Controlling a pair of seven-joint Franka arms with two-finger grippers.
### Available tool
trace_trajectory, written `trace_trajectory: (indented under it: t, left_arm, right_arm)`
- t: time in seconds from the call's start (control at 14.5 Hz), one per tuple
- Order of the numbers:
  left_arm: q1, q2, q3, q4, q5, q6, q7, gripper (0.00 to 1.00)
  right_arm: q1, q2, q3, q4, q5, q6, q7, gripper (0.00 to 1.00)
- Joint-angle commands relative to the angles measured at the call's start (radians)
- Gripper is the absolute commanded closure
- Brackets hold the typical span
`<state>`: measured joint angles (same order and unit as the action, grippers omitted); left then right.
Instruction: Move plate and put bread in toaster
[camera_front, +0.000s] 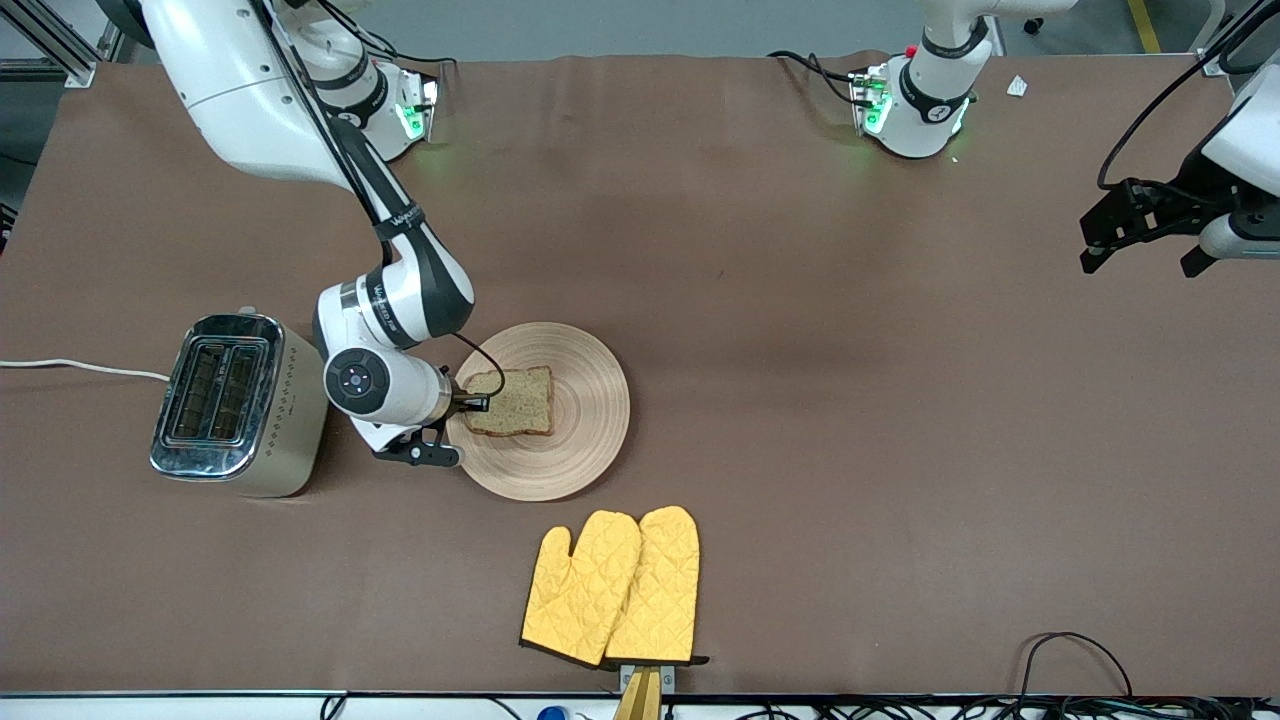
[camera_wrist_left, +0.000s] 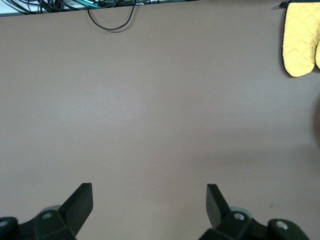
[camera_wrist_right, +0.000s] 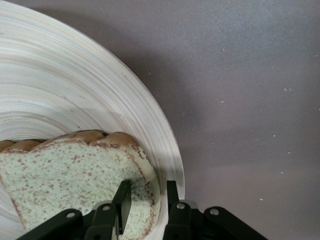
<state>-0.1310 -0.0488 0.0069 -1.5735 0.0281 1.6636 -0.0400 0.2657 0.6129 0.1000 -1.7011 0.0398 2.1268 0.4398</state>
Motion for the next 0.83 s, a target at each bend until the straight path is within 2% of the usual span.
trace_trajectory:
  t: [0.0, 0.48, 0.62, 0.76]
  left_arm:
    - [-0.005, -0.011, 0.004, -0.010, 0.004, 0.007, -0.006, 0.00]
    - [-0.002, 0.000, 0.002, 0.004, -0.005, -0.021, -0.049, 0.00]
    - [-0.001, 0.007, 0.002, 0.021, -0.005, -0.035, -0.046, 0.00]
    - [-0.004, 0.006, -0.005, 0.021, -0.005, -0.038, -0.050, 0.00]
  right_arm:
    - [-0.006, -0.007, 0.007, -0.029, 0.015, 0.031, -0.015, 0.66]
    - [-0.006, -0.005, 0.009, -0.038, 0.017, 0.042, -0.015, 0.66]
    - [-0.006, -0.005, 0.009, -0.038, 0.017, 0.042, -0.013, 0.77]
    - [-0.005, -0.005, 0.009, -0.038, 0.022, 0.042, -0.013, 0.84]
